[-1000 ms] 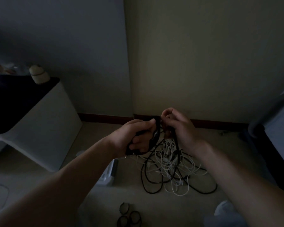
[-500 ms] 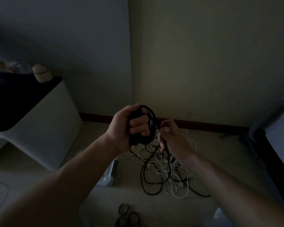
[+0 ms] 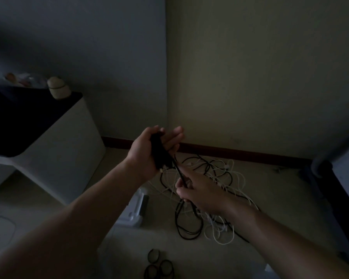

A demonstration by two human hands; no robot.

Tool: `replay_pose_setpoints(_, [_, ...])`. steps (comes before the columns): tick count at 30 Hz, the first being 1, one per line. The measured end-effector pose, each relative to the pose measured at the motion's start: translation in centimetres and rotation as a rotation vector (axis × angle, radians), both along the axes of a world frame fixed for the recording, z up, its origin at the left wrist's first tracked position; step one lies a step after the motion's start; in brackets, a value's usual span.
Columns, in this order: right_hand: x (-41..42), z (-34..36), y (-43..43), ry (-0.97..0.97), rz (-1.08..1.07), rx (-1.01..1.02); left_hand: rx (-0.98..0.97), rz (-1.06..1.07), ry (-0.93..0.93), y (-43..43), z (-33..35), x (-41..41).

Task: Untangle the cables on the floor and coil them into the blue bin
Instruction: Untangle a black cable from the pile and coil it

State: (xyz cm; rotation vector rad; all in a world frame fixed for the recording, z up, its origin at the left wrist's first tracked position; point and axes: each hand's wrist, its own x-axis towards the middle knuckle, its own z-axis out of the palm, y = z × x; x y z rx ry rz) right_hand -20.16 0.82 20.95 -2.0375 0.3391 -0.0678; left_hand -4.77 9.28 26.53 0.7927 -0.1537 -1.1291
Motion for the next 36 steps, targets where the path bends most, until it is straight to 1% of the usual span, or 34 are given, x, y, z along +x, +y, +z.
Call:
replay_pose_setpoints(1, [0.0, -0.1, 0.1, 0.004, -0.013, 0.009, 0.004, 0.026, 0.004, 0.0, 0.1, 0.2])
replay_pose_setpoints(3, [-0.2, -0.5, 0.1, 0.051, -0.045, 0.093, 0.006, 0.074, 0.014, 0.2, 0.5, 0.6])
replay_pose_setpoints(6, [-0.4, -0.6, 0.0, 0.104, -0.041, 0.161, 0.013, 0.095, -0.007, 0.3, 0.7, 1.1])
replay_pose_setpoints(11, [-0.2, 1.1, 0.3, -0.014, -0.047, 0.021, 0.122, 0.064, -0.213, -0.1, 0.0, 0.6])
replay_pose_setpoints(14, [-0.1, 2.2, 0.9, -0.011, -0.034, -0.04, 0.223, 0.063, -0.381, -0.6, -0.2, -0.4])
replay_pose_setpoints(16, [0.0, 2.5, 1.1, -0.012, -0.028, -0.072, 0.272, 0.019, -0.47, -0.8, -0.5, -0.9])
replay_pose_setpoints(18, [0.1, 2.7, 1.0, -0.032, -0.045, -0.11, 0.3, -0.05, -0.512, -0.9, -0.8, -1.3])
replay_pose_setpoints(20, [0.1, 2.8, 0.8, -0.136, -0.119, -0.103, 0.34, -0.065, -0.496, -0.9, -1.1, -1.4])
replay_pose_setpoints(22, [0.0, 3.1, 0.7, -0.223, -0.222, -0.086, 0.426, -0.056, -0.55, -0.9, -1.3, -1.6])
replay_pose_setpoints(23, [-0.1, 3.2, 0.5, -0.246, -0.275, -0.127, 0.457, -0.074, -0.584, -0.9, -1.3, -1.8])
replay_pose_setpoints(25, [-0.3, 3.8, 0.2, -0.271, -0.369, -0.297, 0.474, -0.15, -0.596, -0.9, -1.2, -2.3])
replay_pose_setpoints(29, [-0.8, 4.6, -1.2, -0.291, -0.468, -0.728, 0.483, -0.33, -0.478, -0.3, -0.4, -3.3])
replay_pose_setpoints(31, [-0.9, 4.7, -2.0, -0.291, -0.499, -0.826, 0.477, -0.432, -0.43, 0.0, 0.0, -3.3])
replay_pose_setpoints(33, [-0.8, 4.4, -2.7, -0.294, -0.465, -0.778, 0.455, -0.522, -0.447, 0.0, 0.0, -3.3])
replay_pose_setpoints(35, [-0.5, 3.7, -3.2, -0.324, -0.383, -0.609, 0.403, -0.577, -0.479, -0.1, -0.3, -3.3])
replay_pose_setpoints(36, [-0.4, 3.4, -3.5, -0.351, -0.351, -0.505, 0.359, -0.591, -0.463, -0.1, -0.4, -3.3])
